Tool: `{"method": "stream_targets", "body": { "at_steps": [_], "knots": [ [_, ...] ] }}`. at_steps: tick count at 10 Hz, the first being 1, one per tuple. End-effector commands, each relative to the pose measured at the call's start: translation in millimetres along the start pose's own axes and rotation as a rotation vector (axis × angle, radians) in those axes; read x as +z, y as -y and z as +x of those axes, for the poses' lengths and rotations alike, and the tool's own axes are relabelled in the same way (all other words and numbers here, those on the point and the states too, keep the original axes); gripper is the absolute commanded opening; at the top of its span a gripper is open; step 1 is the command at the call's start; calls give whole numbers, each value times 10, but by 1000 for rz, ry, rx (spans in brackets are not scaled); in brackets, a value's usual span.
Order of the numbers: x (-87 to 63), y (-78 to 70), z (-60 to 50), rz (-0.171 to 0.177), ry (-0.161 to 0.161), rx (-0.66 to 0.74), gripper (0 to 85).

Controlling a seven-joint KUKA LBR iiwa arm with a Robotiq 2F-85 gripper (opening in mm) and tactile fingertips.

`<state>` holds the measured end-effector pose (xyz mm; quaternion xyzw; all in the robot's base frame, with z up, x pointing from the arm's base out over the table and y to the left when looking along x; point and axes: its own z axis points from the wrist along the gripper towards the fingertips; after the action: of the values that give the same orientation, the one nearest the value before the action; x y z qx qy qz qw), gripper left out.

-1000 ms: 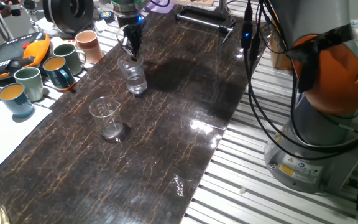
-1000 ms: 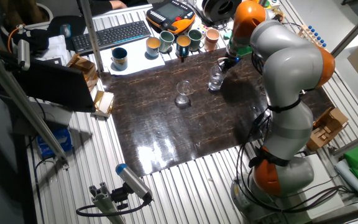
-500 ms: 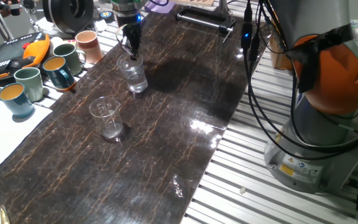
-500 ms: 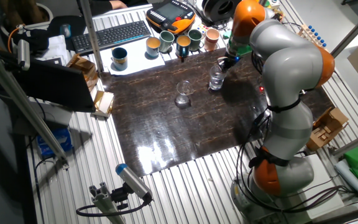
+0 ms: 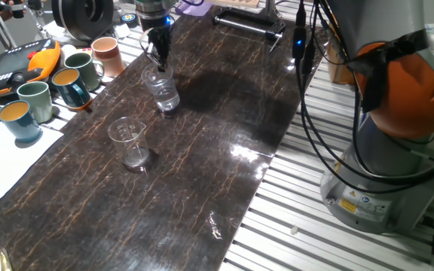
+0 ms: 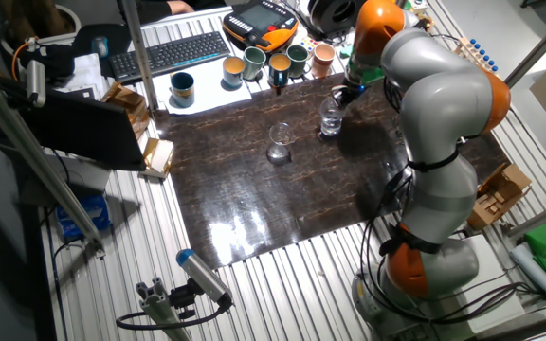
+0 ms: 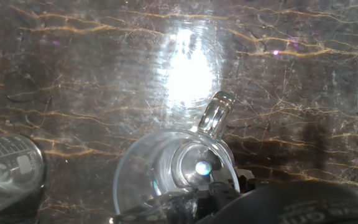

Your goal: Pour the water from one cup into another empty cup

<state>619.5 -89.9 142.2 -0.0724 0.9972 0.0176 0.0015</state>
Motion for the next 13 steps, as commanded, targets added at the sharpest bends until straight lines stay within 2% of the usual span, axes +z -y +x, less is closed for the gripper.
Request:
{"method": "stream_targets", "body": {
  "at_steps": [1, 4, 8, 11, 13],
  "knots": [
    [-20, -2, 0, 2, 0, 0, 7],
    [-119, -29, -4, -1, -5, 2, 7],
    [-366, -185, -38, 7, -17, -7, 7],
    [-561, -352, -56, 38, -27, 1, 7],
    [-654, -479, -54, 73, -29, -2, 7]
  ]
}}
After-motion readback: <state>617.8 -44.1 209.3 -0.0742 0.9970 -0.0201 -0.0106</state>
